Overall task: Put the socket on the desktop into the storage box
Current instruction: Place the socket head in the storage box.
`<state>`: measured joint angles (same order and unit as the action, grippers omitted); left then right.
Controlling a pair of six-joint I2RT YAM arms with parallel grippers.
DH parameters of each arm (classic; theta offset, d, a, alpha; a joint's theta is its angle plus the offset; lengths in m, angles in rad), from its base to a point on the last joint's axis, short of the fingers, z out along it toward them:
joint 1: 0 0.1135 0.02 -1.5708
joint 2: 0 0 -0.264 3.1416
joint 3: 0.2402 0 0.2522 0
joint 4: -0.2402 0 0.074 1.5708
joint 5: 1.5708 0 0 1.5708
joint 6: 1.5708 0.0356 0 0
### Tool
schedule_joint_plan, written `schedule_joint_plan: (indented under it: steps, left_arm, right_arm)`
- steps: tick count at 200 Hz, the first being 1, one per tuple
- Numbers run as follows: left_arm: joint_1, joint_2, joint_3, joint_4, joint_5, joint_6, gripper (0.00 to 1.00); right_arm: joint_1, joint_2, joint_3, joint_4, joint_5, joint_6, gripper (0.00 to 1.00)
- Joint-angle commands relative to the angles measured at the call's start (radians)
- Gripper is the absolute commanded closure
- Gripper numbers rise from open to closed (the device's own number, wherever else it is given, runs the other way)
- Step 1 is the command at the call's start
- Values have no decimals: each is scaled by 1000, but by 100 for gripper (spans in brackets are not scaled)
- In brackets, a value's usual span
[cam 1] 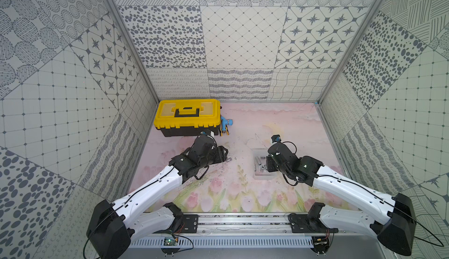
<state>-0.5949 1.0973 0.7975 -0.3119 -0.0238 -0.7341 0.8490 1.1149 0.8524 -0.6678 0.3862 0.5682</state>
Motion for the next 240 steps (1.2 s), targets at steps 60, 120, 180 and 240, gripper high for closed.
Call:
schedule_joint_plan:
  steps: [60, 120, 180, 240]
  left_arm:
    - [27, 67, -8, -26, 42, -60, 35]
    - [33, 193, 52, -57, 41, -56, 31]
    - [34, 392, 223, -184, -39, 26, 33]
    - [36, 589, 343, -246, -102, 75, 37]
  right_arm:
    - [5, 62, -10, 74, 34, -2, 83]
    - [15, 32, 12, 48, 46, -1, 57]
    - [116, -29, 43, 26, 34, 26, 55]
    - [165, -39, 23, 42, 29, 53, 58]
